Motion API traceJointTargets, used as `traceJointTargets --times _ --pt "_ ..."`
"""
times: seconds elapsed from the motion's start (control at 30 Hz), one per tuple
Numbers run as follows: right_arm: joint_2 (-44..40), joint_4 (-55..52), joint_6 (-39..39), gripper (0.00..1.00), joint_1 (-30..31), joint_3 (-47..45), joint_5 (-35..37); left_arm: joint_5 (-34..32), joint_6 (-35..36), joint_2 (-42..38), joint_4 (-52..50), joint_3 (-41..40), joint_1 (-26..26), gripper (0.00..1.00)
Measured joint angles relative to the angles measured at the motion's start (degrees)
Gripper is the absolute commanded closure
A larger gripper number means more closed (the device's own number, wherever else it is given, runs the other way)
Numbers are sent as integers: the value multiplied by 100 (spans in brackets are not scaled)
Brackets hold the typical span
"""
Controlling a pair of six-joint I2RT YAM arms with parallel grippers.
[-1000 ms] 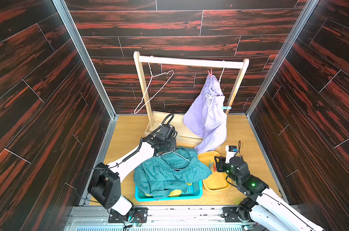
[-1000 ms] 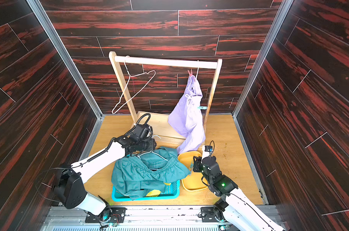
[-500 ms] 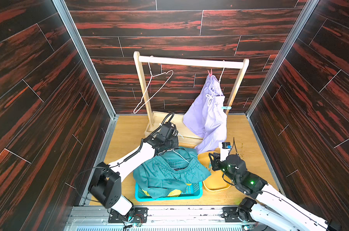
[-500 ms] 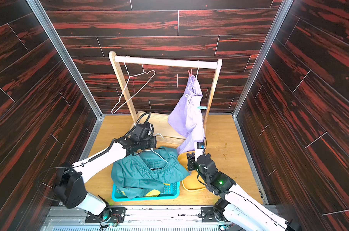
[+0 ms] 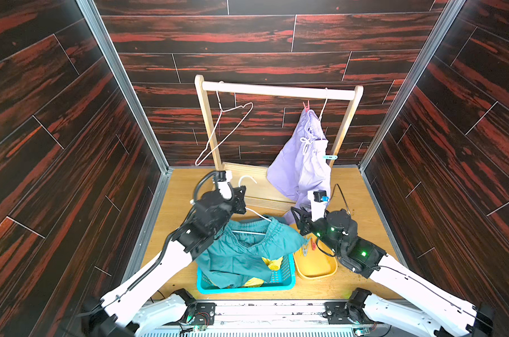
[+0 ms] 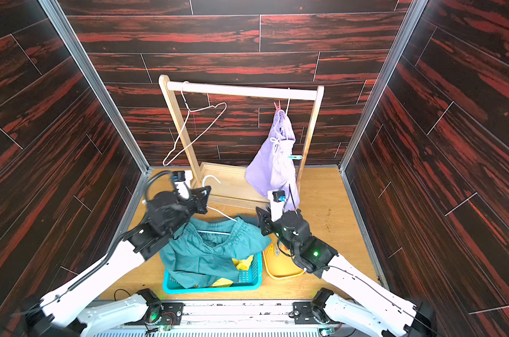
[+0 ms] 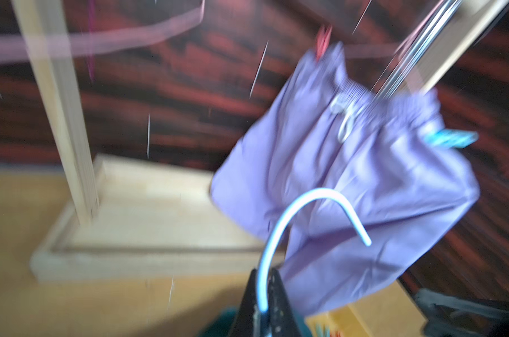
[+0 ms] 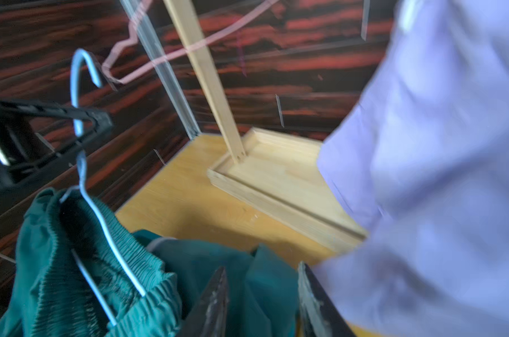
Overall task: Remove the clothespins securing shorts to the hanger
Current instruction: Pick up the shorts from the basket.
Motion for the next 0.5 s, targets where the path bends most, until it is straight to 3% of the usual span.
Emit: traceJointTargets --times 0.3,0.5 --pt "645 136 -750 55 487 1305 -494 -656 684 -638 835 -63 -295 100" --pt "778 138 -1097 53 863 1534 -520 -691 772 -697 1054 -46 -380 100"
